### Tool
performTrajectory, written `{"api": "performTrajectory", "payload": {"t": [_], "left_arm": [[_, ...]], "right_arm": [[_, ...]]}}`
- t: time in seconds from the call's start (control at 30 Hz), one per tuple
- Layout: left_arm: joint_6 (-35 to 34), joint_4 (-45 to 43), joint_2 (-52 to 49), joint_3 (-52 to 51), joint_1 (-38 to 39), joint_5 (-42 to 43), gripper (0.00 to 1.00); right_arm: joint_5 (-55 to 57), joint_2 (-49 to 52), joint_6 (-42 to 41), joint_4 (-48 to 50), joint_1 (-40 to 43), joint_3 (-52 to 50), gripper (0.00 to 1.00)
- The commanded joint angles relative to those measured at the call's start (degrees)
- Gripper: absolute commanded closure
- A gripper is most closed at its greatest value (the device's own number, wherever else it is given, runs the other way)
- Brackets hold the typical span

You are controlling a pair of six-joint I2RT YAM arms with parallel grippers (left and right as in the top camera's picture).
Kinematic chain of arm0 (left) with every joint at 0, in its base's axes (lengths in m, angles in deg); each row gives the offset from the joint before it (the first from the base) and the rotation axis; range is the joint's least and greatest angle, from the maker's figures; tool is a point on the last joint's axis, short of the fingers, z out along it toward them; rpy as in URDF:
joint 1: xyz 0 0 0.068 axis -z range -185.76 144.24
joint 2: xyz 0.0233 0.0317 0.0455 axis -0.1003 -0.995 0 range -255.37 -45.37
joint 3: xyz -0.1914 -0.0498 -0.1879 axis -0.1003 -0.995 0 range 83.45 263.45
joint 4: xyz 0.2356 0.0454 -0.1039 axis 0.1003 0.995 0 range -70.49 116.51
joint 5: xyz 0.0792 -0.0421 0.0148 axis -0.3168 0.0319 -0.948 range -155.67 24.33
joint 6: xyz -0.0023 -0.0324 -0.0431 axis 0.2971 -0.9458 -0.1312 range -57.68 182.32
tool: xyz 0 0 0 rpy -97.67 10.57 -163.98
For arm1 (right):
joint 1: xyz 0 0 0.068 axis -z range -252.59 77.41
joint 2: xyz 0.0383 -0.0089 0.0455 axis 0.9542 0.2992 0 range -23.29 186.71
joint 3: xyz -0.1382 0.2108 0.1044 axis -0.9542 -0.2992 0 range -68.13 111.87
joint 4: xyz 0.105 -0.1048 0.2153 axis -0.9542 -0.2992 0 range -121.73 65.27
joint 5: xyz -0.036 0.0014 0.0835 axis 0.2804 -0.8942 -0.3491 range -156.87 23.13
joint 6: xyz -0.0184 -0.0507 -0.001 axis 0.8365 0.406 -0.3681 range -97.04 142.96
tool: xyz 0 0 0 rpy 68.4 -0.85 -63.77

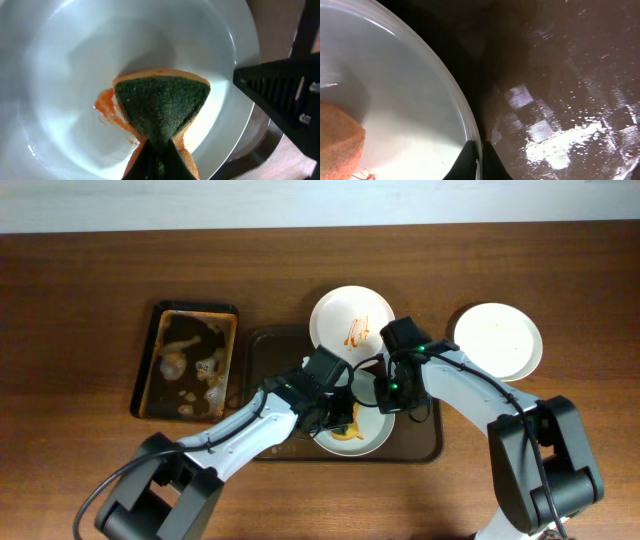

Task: Clean dirty plates on tray and stack at the side
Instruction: 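Scrub the light-blue plate with the sponge in the left gripper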

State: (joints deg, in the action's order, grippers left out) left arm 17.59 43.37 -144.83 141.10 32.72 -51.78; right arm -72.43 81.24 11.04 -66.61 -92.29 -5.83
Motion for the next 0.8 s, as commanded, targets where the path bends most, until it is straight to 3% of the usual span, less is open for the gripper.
{"api": "performTrajectory", "payload": {"t": [0.0,0.13,0.33,0.77], "left_arm": [[-2.32,-2.56,-1.62,0.13,1.73,-0.83,1.0],[-1.53,-4.35,-2.45,0.13,4.28,-4.52,1.0],[-7.32,-5.2,-5.46,0.13,7.54,-7.23,1.0],[-7.54,-3.87,-6.54,0.15,4.87,-17.99,1.0]], "right_arm": [[6.27,0.72,0.13,-0.04,-0.11,-0.46,0.96],[6.27,0.72,0.13,0.13,-0.11,-0.46,0.96],[6.25,0.72,0.13,0.13,-0.11,-0.46,0.96],[6.27,0.72,0.15,-0.72,-0.11,-0.46,0.96]]}}
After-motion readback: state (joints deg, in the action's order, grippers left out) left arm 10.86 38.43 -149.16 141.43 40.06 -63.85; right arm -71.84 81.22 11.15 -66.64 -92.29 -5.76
